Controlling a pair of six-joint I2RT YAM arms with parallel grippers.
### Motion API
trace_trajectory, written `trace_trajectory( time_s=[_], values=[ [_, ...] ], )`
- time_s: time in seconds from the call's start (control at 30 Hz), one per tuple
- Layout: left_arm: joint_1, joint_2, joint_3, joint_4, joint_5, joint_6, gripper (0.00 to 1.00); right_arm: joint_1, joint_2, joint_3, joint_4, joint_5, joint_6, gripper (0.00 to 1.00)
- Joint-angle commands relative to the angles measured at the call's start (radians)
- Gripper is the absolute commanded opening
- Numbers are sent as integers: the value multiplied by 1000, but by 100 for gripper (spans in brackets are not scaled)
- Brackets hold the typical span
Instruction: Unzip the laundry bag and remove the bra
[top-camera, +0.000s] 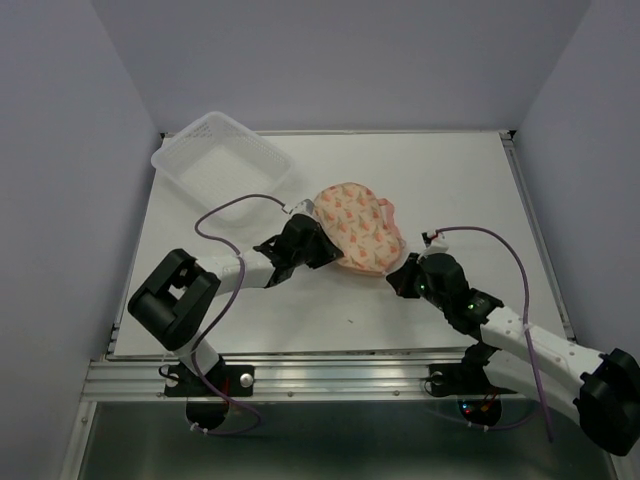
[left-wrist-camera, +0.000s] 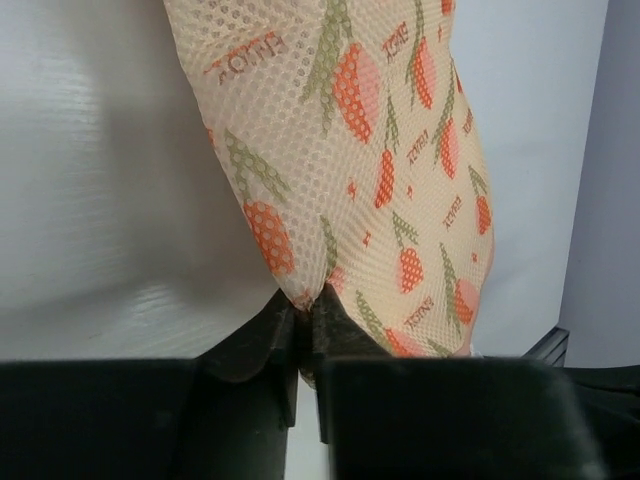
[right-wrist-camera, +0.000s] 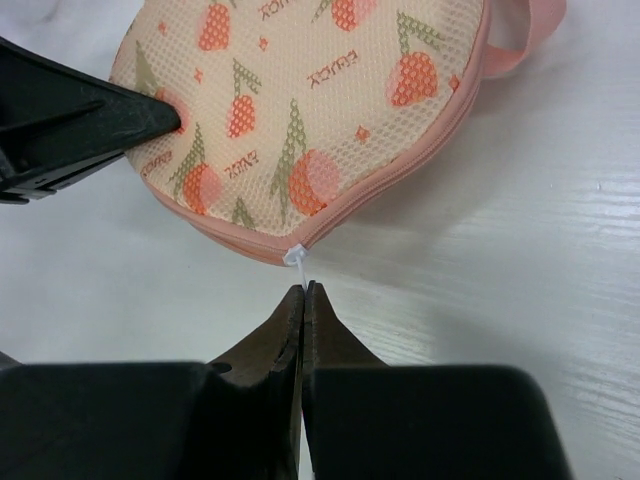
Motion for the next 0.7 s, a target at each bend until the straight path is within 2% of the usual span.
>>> trace_trajectory(
  time_s=[0.0, 0.1, 0.17, 0.23, 0.27, 0.3, 0.47, 0.67],
  values=[
    [70, -2, 64, -93, -187, 127, 25, -11, 11, 9, -95, 51, -57, 1],
    [70, 32, 94, -70, -143, 119, 41, -11, 57, 5, -40, -40, -54, 1],
    [70, 49, 111, -61, -109, 119, 43, -11, 91, 0, -10, -57, -40, 1],
    [70, 47, 112, -61, -104, 115, 69, -11, 104, 3, -9, -46, -41, 1],
    [70, 37, 102, -61, -104, 112, 92, -11, 114, 5, 13, -37, -43, 1],
    [70, 29, 93, -61, -100, 104, 99, -11, 115, 5, 27, -37, -43, 1],
    [54, -55, 13, -18, -75, 31, 99, -11, 164, 12, 76, -66, -41, 1],
    [-61, -97, -69, 46, -92, -106, 99, -2, 243, 35, 156, -100, -24, 1]
  ],
)
